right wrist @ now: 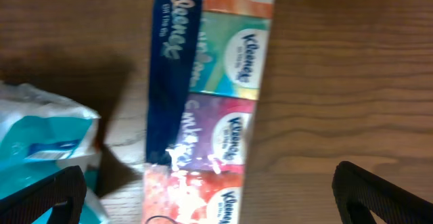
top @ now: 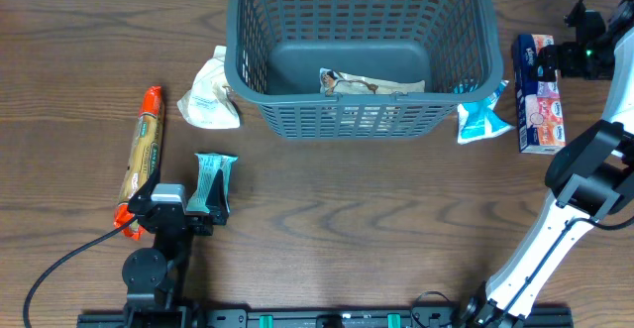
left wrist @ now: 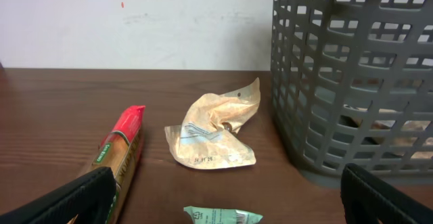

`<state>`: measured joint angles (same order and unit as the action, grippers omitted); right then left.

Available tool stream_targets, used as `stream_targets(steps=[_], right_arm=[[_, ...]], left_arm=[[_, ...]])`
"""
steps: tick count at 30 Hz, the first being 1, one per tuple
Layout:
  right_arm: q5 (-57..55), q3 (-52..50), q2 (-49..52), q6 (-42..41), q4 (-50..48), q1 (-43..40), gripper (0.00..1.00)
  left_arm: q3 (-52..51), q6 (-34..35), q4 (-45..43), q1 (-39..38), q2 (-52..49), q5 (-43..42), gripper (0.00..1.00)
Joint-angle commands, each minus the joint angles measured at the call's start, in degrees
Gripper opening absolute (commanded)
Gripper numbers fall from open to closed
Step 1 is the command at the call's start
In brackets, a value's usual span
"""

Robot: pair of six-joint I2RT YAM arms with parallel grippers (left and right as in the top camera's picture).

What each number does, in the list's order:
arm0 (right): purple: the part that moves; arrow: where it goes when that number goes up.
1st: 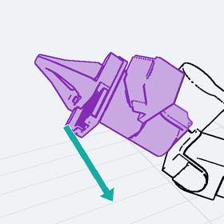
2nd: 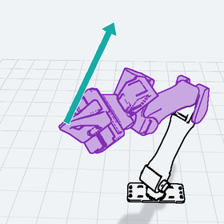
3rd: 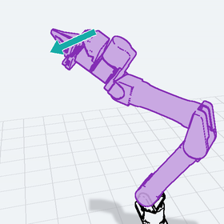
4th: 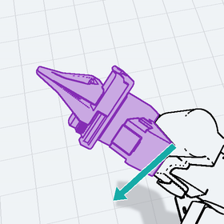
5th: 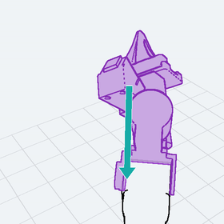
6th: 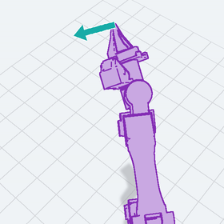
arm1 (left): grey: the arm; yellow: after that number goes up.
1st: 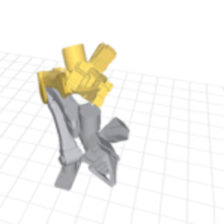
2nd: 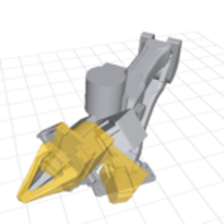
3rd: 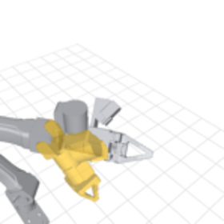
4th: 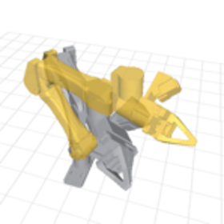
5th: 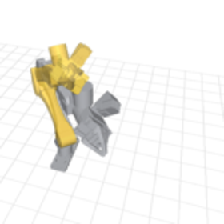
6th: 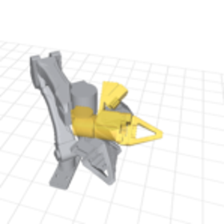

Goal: Pack container
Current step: 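Move the right gripper to the blue Kleenex tissue pack and grasp it, then lift the tissue pack and place it into the basket with the right gripper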

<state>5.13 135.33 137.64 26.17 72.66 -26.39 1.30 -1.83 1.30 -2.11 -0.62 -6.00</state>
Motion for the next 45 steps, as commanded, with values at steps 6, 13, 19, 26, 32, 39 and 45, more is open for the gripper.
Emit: stream_targets(steps=[6, 13, 19, 26, 32, 39, 45], right_arm=[[-4.28, 0.28, 2.99, -4.07, -1.36, 0.37, 0.99], [-4.28, 0.28, 6.84, -5.6, -1.14, 1.31, 0.99], [-4.24, 0.26, 9.44, -6.08, -1.49, 2.49, 0.99], [-4.24, 0.24, 12.35, -9.62, -2.01, 4.07, 0.99], [-4.28, 0.26, 12.61, -9.88, -2.82, 5.18, 0.99], [-4.26, 0.24, 12.61, -9.88, -2.45, 5.16, 0.67], [-4.26, 0.26, 12.61, -9.88, -2.16, 5.16, 0.53]], left_arm=[[-1.07, 0.66, 1.88, -0.17, 0.42, -1.09, 0.99], [-1.07, 0.66, 1.88, -0.17, 0.42, -1.07, 0.99], [-1.07, 0.66, 1.86, -0.17, 0.42, -1.09, 0.99], [-1.07, 0.66, 1.88, -0.17, 0.42, -1.09, 0.99], [-1.07, 0.66, 1.88, -0.17, 0.42, -1.09, 0.99], [-1.07, 0.66, 1.88, -0.17, 0.42, -1.07, 0.99], [-1.07, 0.66, 1.88, -0.17, 0.42, -1.07, 0.99]])
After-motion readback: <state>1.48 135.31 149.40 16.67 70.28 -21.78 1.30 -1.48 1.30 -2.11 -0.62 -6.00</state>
